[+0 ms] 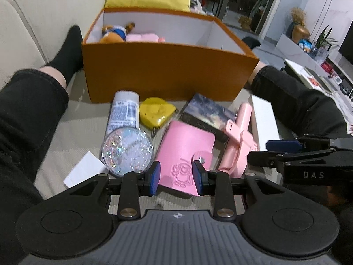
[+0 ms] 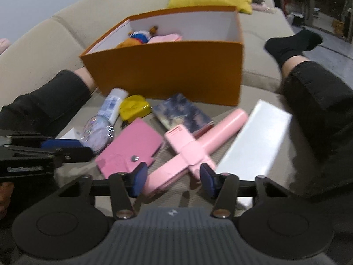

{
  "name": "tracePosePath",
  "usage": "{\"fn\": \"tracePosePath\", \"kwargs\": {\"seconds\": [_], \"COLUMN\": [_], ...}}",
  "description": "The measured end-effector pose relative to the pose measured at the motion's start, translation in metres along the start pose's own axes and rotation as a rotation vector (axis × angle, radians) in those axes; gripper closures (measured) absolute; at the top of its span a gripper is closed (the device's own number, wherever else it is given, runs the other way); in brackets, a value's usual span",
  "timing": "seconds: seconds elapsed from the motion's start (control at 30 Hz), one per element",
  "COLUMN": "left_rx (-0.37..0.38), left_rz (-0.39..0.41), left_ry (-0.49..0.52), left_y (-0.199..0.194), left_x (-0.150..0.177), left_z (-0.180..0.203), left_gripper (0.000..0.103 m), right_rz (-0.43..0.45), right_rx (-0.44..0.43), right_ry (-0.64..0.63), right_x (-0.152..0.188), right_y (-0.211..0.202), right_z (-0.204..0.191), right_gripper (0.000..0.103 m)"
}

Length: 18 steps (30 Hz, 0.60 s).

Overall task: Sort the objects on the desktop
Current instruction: 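Grasp the pink hair tool with the left gripper while the right grasps the pink notebook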

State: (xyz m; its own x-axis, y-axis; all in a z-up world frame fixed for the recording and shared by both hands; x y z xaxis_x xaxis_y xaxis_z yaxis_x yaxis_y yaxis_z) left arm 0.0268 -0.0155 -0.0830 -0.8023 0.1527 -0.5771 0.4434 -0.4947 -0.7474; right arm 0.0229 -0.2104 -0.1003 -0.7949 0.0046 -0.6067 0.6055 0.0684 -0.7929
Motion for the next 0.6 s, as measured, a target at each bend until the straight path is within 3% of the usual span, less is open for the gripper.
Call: {"fn": "tracePosePath", "kwargs": {"seconds": [0.03, 0.07, 0.17, 0.27, 0.43, 0.6], "left_rx": [0.003, 0.005, -0.007, 0.002, 0.004, 0.035], "left_rz": [-0.013, -0.021, -0.035, -0.068, -0.131, -0.168], "left_ry": [0.004, 0.014, 0.046, 0.067, 0.093, 0.058], "left_y": [0.004, 0.008, 0.021, 0.036, 0.060, 0.068], "left_x": [-0.001, -0.002, -0.008, -0.015, -0.023, -0.029], "left_z": [-0.001, -0.001, 0.000, -0.003, -0.010, -0.018], "left_gripper": [0.060, 0.050, 0.048, 0.048, 0.045, 0.036], "right_rz": [-0.012, -0.022, -0.043, -0.019, -0.048, -0.094], "right_rx": [-0.019, -0.038, -0.076, -0.056, -0.016, -0.045], "right_ry": [-0.002, -0.004, -0.034, -0.106, -0.165, -0.143], "right_x": [-0.001, -0.003, -0.008, -0.013, -0.022, -0.021], "right_y": [0.003, 0.006, 0.014, 0.018, 0.033, 0.046], "right_z": [-0.002, -0.005, -0.016, -0.028, -0.033, -0.026], "right_gripper": [0.057, 0.062, 0.071, 0.080, 0.083, 0.082]}}
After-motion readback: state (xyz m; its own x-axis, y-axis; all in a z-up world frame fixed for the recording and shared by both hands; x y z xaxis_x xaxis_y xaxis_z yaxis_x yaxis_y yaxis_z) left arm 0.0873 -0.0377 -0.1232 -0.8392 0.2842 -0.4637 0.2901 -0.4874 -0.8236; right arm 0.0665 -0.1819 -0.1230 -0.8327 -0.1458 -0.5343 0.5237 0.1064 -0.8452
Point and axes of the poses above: each gripper's, at about its wrist camera, not at the fingertips, and y roughly the way its jaws point, z to its right, x to its underside, the point moved 1 cm from there along y, roughly the way its jaws point, and after that the axes turned 12 degrees about x, right-handed, at the moved point
